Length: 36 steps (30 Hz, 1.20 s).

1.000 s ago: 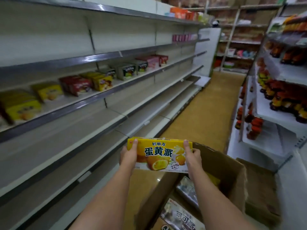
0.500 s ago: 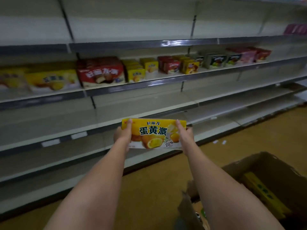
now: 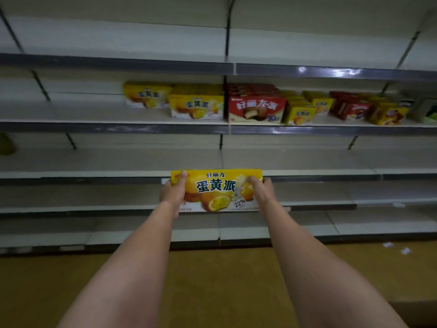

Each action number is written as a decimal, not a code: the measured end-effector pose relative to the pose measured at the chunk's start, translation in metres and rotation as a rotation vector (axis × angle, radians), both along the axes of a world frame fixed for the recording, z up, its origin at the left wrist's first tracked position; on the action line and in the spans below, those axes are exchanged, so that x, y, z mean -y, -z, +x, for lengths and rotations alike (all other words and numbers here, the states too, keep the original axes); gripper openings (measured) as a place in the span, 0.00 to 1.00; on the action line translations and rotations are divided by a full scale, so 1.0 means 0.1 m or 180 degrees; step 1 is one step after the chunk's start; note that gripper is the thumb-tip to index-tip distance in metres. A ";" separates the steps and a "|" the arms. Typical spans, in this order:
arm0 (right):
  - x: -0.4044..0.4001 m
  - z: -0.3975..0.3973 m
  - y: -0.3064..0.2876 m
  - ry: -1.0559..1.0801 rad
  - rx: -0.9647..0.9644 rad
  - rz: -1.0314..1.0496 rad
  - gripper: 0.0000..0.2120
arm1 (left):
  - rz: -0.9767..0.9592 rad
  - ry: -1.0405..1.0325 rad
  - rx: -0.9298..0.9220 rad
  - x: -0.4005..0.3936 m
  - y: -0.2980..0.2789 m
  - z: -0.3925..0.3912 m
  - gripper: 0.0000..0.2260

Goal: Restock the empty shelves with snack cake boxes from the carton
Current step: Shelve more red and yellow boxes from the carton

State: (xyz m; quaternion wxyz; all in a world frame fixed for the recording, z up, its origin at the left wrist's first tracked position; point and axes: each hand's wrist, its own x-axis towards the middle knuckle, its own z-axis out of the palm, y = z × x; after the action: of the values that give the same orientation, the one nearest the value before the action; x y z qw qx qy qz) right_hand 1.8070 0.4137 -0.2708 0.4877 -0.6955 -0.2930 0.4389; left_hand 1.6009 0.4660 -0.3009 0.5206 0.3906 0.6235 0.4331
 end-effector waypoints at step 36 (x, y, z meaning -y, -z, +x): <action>-3.79 -2.25 -0.37 -0.1030 0.1556 0.0118 0.52 | 0.0771 -0.0594 -0.0181 -3.29 -0.64 -2.33 0.15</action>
State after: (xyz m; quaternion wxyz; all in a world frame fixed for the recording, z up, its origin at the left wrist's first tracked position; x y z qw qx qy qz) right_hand 1.5816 0.7925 -0.2343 0.3390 -0.7158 -0.5168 0.3250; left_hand 1.3683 0.7955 -0.2370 0.4094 0.4030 0.6148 0.5404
